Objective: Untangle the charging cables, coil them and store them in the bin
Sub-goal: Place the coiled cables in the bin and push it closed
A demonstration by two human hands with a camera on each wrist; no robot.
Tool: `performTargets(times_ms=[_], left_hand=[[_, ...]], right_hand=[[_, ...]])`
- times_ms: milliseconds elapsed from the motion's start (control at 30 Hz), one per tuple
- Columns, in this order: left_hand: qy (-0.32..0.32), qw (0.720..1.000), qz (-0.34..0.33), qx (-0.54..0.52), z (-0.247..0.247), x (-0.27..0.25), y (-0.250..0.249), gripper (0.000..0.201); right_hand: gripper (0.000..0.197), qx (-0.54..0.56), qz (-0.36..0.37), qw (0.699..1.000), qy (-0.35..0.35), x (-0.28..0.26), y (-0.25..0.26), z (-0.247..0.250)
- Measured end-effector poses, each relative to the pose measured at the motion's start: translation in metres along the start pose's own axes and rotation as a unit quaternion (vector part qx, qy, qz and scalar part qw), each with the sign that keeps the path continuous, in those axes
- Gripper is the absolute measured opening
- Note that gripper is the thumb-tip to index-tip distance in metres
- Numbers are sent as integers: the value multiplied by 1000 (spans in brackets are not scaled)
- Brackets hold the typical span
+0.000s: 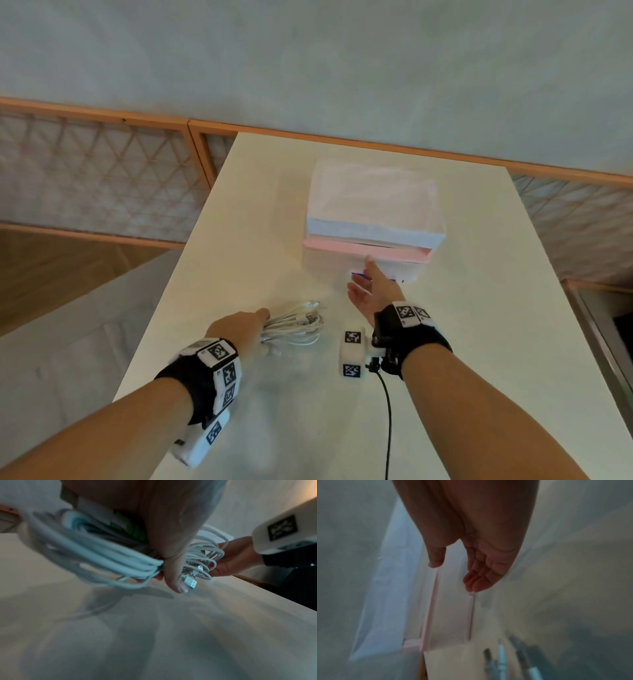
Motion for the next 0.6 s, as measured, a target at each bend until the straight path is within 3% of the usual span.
performTargets(times_ms=[100,167,333,600], left_hand=[[1,1000,8,-19,-10,10,5,48],[4,999,12,-37,-15,15,6,47],[10,995,29,-91,-20,23,11,49],[2,994,31,-109,-22,25,11,39]], right_hand=[[32,138,-3,990,1,12,-10,-1],[30,167,-2,986,-7,19,-13,-2],[31,196,16,980,-19,28,-19,-9],[33,152,76,985,-4,21,-33,-5]])
Point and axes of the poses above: each hand's wrist, its own x-axis towards the middle knuckle, its own z-axis out of the back of the hand, y = z × x, the point moved 6 cm from there along x, towards the middle knuckle, and after that the axes turned 4 degrees about y, right-handed, at the moved point
